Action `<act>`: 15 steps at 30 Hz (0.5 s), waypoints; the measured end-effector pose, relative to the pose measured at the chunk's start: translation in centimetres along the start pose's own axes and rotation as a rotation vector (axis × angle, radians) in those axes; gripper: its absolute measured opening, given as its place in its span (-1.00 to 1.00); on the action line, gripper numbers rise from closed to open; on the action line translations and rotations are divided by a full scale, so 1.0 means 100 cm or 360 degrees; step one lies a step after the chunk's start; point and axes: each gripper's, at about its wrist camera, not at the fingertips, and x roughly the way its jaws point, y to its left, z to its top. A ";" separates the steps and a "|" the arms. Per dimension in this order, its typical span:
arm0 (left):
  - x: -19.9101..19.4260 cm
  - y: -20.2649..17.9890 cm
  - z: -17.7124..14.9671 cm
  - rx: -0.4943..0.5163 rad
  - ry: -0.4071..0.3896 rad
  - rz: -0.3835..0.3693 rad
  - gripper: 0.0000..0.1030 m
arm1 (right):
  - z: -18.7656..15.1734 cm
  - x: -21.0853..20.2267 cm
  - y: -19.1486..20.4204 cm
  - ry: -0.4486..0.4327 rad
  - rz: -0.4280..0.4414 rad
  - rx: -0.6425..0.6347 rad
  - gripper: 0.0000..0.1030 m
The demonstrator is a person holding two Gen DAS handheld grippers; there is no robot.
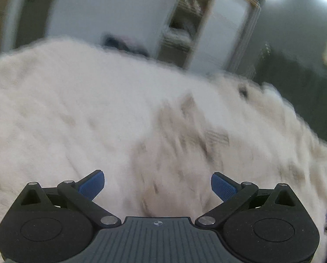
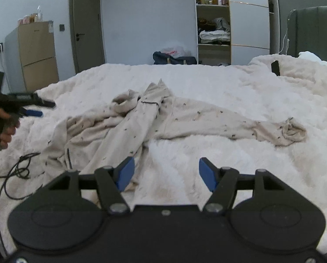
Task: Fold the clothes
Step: 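Spread the garment flat on the bed and open the left gripper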
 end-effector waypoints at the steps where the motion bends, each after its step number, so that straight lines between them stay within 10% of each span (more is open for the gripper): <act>1: 0.003 0.003 -0.005 -0.0016 0.0034 -0.0048 0.94 | 0.000 0.003 0.004 0.0011 0.0006 0.0000 0.23; 3: 0.009 0.010 -0.015 -0.0057 0.0123 -0.0156 0.59 | -0.001 0.010 0.015 0.0030 0.0025 -0.0008 0.23; 5: 0.016 0.011 -0.019 -0.0056 0.0170 -0.0270 -0.70 | -0.001 0.017 0.029 0.0050 0.0047 -0.0028 0.23; 6: 0.019 0.010 -0.017 -0.0040 0.0182 -0.0313 -0.87 | 0.000 0.020 0.037 0.0060 0.0065 -0.0048 0.23; 11: 0.006 0.028 0.000 -0.0161 0.0042 -0.0493 -0.92 | 0.006 0.027 0.080 0.0048 0.0128 -0.0231 0.23; 15: -0.031 0.099 0.010 -0.0728 -0.0470 -0.0786 -0.92 | 0.011 0.026 0.104 0.0032 0.0187 -0.0308 0.23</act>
